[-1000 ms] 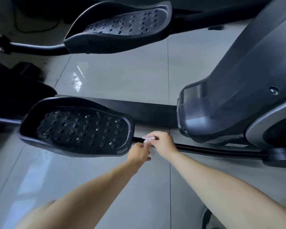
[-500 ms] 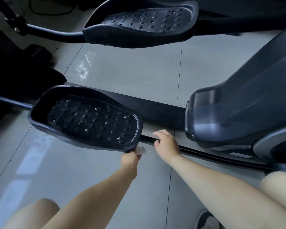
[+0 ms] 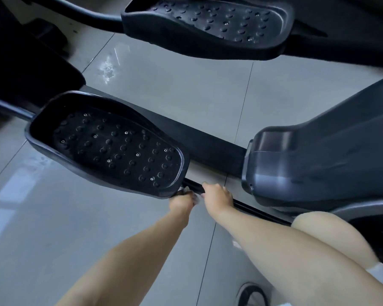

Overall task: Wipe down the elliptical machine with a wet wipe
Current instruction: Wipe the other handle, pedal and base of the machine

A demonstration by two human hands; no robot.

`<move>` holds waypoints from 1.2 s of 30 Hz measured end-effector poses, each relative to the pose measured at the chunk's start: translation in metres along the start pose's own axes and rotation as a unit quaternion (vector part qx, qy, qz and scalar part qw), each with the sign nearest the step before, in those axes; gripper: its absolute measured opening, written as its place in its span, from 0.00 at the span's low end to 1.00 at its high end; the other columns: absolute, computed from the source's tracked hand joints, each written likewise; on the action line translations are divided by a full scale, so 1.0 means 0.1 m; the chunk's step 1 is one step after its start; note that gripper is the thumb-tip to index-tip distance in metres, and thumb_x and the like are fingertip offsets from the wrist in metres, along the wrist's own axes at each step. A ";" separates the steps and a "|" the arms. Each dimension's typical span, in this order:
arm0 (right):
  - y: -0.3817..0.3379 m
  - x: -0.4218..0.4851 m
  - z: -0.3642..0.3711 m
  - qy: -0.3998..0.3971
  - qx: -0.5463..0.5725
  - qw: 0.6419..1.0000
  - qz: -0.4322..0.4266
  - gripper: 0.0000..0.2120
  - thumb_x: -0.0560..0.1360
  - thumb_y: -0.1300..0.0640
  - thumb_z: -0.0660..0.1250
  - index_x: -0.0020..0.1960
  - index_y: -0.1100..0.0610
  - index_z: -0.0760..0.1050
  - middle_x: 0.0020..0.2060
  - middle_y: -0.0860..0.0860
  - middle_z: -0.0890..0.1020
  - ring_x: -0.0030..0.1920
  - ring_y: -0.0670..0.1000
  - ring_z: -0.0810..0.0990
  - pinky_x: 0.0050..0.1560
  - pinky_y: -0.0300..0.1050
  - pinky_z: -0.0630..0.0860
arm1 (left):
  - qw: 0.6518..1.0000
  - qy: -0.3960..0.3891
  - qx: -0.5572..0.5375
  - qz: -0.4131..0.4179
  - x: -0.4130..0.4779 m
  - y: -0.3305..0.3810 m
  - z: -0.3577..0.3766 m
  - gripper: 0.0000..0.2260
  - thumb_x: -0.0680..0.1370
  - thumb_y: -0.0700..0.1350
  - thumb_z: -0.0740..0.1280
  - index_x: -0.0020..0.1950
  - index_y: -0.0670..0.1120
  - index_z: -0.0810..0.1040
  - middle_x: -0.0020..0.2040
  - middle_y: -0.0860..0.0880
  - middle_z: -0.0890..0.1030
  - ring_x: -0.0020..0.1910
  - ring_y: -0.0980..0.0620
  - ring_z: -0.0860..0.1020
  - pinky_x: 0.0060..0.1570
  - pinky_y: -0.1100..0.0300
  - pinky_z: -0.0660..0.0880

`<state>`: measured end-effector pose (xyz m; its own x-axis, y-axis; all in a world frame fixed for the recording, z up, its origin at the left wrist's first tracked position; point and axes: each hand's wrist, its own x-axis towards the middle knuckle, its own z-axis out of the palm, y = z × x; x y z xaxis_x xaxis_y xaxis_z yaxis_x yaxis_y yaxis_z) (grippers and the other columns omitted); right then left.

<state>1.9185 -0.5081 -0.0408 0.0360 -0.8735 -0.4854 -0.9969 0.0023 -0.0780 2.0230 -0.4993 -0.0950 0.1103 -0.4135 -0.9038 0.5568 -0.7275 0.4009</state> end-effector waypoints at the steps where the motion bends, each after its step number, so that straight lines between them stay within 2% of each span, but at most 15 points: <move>1: 0.00 0.00 -0.01 -0.004 -0.005 1.000 -0.002 0.10 0.81 0.63 0.60 0.61 0.56 0.72 0.52 0.58 0.81 0.55 0.62 0.78 0.45 0.48 0.67 | 0.999 0.024 0.027 -0.019 0.06 0.00 0.01 0.09 0.82 0.35 0.63 0.45 0.47 0.75 0.45 0.48 0.80 0.40 0.52 0.77 0.43 0.60 0.77; 3: -0.02 0.00 -0.04 -0.015 -0.012 1.000 -0.009 0.10 0.81 0.63 0.60 0.62 0.56 0.72 0.52 0.58 0.82 0.54 0.62 0.79 0.45 0.48 0.68 | 0.993 0.039 0.109 -0.014 0.12 0.02 -0.01 0.10 0.82 0.35 0.61 0.46 0.48 0.76 0.44 0.52 0.81 0.37 0.55 0.75 0.32 0.67 0.72; 5: -0.05 0.00 -0.08 -0.019 -0.011 1.000 -0.015 0.10 0.81 0.62 0.60 0.62 0.56 0.72 0.52 0.58 0.82 0.55 0.62 0.79 0.45 0.48 0.68 | 0.991 -0.012 0.135 -0.022 0.14 0.04 0.01 0.09 0.82 0.34 0.60 0.48 0.45 0.77 0.45 0.51 0.80 0.38 0.55 0.76 0.30 0.66 0.74; 7: -0.05 0.00 -0.13 -0.034 -0.011 0.999 -0.022 0.11 0.80 0.62 0.59 0.61 0.56 0.72 0.53 0.56 0.83 0.56 0.61 0.78 0.47 0.49 0.70 | 0.993 -0.017 0.108 -0.034 0.04 0.04 0.08 0.08 0.84 0.36 0.62 0.46 0.43 0.76 0.36 0.49 0.80 0.32 0.54 0.78 0.32 0.64 0.77; 9: -0.01 0.00 -0.18 -0.049 -0.007 0.998 -0.032 0.12 0.79 0.62 0.59 0.61 0.56 0.73 0.54 0.56 0.82 0.57 0.61 0.78 0.52 0.50 0.73 | 0.982 -0.039 0.181 -0.032 -0.09 0.06 0.10 0.12 0.84 0.33 0.60 0.42 0.41 0.74 0.25 0.49 0.77 0.21 0.55 0.73 0.22 0.67 0.70; 10: 0.01 0.00 -0.19 -0.048 -0.001 0.998 -0.040 0.12 0.78 0.62 0.59 0.60 0.57 0.73 0.55 0.56 0.82 0.58 0.62 0.78 0.53 0.50 0.74 | 0.983 -0.038 0.177 -0.036 -0.14 0.05 0.10 0.12 0.83 0.32 0.60 0.41 0.41 0.74 0.24 0.49 0.76 0.20 0.55 0.73 0.21 0.68 0.69; 14: 0.12 -0.01 -0.26 -0.052 0.028 0.996 -0.071 0.09 0.78 0.59 0.62 0.56 0.57 0.76 0.55 0.58 0.81 0.59 0.61 0.77 0.53 0.48 0.73 | 0.981 0.020 0.189 0.030 -0.24 0.00 0.16 0.09 0.83 0.37 0.65 0.43 0.39 0.78 0.34 0.46 0.79 0.31 0.51 0.78 0.29 0.66 0.77; 16: 0.18 0.02 -0.27 -0.061 0.048 0.994 -0.075 0.08 0.79 0.57 0.62 0.55 0.56 0.77 0.56 0.57 0.80 0.60 0.60 0.77 0.54 0.47 0.73 | 0.975 0.043 0.208 0.065 -0.30 -0.08 0.18 0.12 0.84 0.43 0.65 0.43 0.39 0.79 0.35 0.45 0.81 0.34 0.49 0.81 0.39 0.62 0.81; 19: 0.26 0.12 -0.25 -0.084 0.055 0.992 -0.083 0.13 0.80 0.61 0.59 0.60 0.55 0.78 0.61 0.56 0.80 0.63 0.59 0.76 0.56 0.48 0.75 | 0.959 0.069 0.249 0.114 -0.43 -0.14 0.22 0.17 0.84 0.49 0.64 0.39 0.41 0.79 0.38 0.43 0.84 0.42 0.44 0.85 0.57 0.52 0.81; 22: 0.35 0.16 -0.23 -0.107 0.024 0.988 -0.108 0.17 0.79 0.65 0.59 0.65 0.56 0.76 0.64 0.56 0.77 0.66 0.59 0.75 0.56 0.49 0.74 | 0.950 0.108 0.253 0.149 -0.57 -0.19 0.24 0.17 0.81 0.50 0.66 0.42 0.38 0.84 0.40 0.43 0.86 0.43 0.41 0.86 0.60 0.48 0.80; 25: 0.70 0.06 -0.18 -0.097 -0.022 0.989 -0.113 0.19 0.78 0.68 0.59 0.66 0.56 0.76 0.64 0.55 0.78 0.66 0.59 0.75 0.53 0.48 0.70 | 0.940 0.117 0.267 0.178 -0.76 -0.20 0.36 0.11 0.80 0.45 0.65 0.45 0.40 0.81 0.40 0.44 0.82 0.40 0.43 0.80 0.49 0.51 0.81; 27: 1.01 -0.01 -0.09 -0.084 -0.034 0.989 -0.116 0.16 0.80 0.64 0.59 0.64 0.55 0.77 0.62 0.56 0.79 0.64 0.60 0.76 0.53 0.47 0.71 | 0.924 0.126 0.303 0.197 -0.91 -0.21 0.48 0.08 0.77 0.44 0.62 0.45 0.41 0.78 0.39 0.45 0.78 0.38 0.45 0.74 0.39 0.54 0.72; 30: 1.27 -0.03 -0.03 -0.070 -0.013 0.987 -0.146 0.10 0.83 0.56 0.60 0.62 0.54 0.75 0.58 0.57 0.80 0.60 0.62 0.77 0.48 0.48 0.70 | 0.905 0.138 0.331 0.231 -1.01 -0.32 0.67 0.06 0.79 0.42 0.60 0.43 0.45 0.73 0.35 0.50 0.74 0.35 0.49 0.70 0.33 0.60 0.65; 34: 1.29 -0.02 0.00 -0.065 0.007 0.983 -0.169 0.10 0.81 0.58 0.59 0.59 0.51 0.76 0.52 0.55 0.81 0.57 0.62 0.78 0.45 0.48 0.70 | 0.888 0.111 0.342 0.285 -0.94 -0.50 0.83 0.09 0.83 0.53 0.57 0.47 0.54 0.74 0.35 0.47 0.77 0.34 0.54 0.71 0.34 0.61 0.67; 36: 1.32 -0.02 0.02 -0.059 0.014 0.983 -0.172 0.10 0.82 0.56 0.57 0.58 0.51 0.75 0.52 0.54 0.81 0.56 0.62 0.78 0.46 0.47 0.71 | 0.888 0.107 0.335 0.296 -0.84 -0.57 0.85 0.11 0.84 0.58 0.57 0.50 0.58 0.77 0.33 0.51 0.77 0.34 0.56 0.72 0.34 0.63 0.67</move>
<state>1.7865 -0.5054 -0.0524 0.3798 -0.7623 -0.5240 -0.9224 -0.2686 -0.2777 1.9126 -0.4698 -0.0293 0.4149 -0.7706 -0.4838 -0.2576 -0.6095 0.7498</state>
